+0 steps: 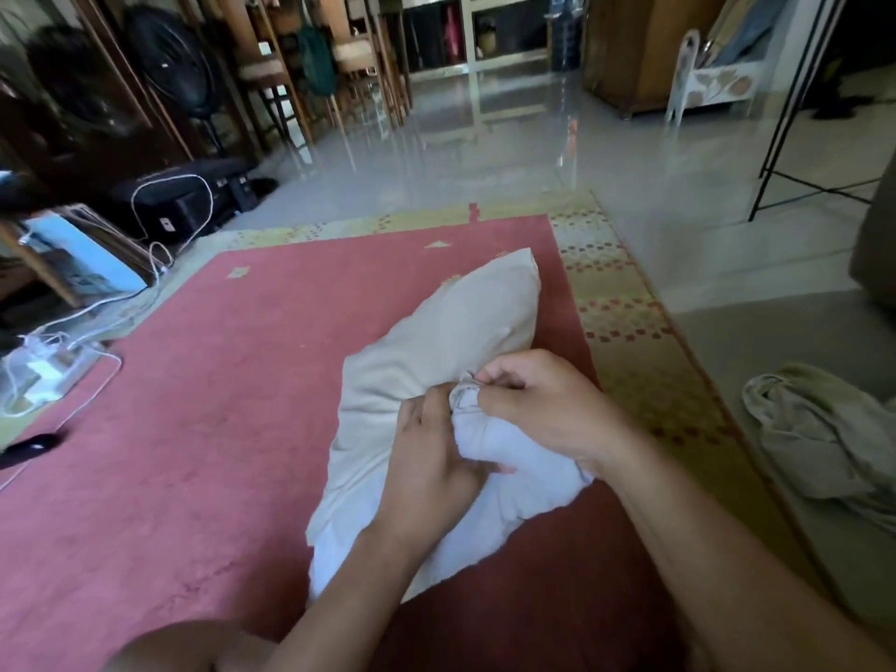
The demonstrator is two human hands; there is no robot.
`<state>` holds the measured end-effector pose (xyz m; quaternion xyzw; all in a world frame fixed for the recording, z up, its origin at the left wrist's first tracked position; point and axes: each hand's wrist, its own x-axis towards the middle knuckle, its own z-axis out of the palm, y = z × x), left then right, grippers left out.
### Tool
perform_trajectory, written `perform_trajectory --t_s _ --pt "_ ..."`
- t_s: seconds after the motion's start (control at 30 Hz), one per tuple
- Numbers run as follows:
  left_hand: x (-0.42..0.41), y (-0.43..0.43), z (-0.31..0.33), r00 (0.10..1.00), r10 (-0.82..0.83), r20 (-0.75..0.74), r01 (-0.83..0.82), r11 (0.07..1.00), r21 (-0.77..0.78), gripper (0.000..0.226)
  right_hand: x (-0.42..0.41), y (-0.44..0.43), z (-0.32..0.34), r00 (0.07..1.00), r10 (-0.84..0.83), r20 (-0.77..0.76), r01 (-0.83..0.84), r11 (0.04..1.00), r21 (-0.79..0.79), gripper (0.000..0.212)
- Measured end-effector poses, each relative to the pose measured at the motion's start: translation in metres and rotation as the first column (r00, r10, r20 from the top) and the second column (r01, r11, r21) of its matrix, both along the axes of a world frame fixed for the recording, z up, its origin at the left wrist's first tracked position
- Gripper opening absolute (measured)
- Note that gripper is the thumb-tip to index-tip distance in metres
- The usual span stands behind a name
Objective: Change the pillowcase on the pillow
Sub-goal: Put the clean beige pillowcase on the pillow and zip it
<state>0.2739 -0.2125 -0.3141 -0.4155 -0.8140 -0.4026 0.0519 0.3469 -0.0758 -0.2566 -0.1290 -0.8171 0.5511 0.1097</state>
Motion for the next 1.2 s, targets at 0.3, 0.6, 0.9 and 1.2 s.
perform_trajectory --t_s 0.3,0.6,0.9,1.2 --pt "0.021 0.023 0.064 0.890 -0.171 0.421 -0.067 0.867 0.493 0.037 0.062 0.048 0.051 0.924 -0.140 -0.356 0.033 0.956 -0.290 0.015" --pt "0.026 -0.005 0.070 0.490 -0.496 0.717 0.135 0.856 0.500 0.088 0.060 0.047 -0.021 0.995 -0.056 -0.082 0.059 0.998 0.024 0.088" --pt "0.040 0.004 0.094 0.640 -0.142 0.755 -0.072 0.967 0.243 0.038 0.046 0.016 -0.022 0.979 -0.045 -0.196 0.068 0.992 0.109 0.016" --pt "0.040 0.017 0.054 0.852 -0.041 0.523 -0.169 0.922 0.348 0.044 0.062 -0.007 -0.001 0.947 -0.054 -0.318 -0.072 0.925 -0.373 0.050"
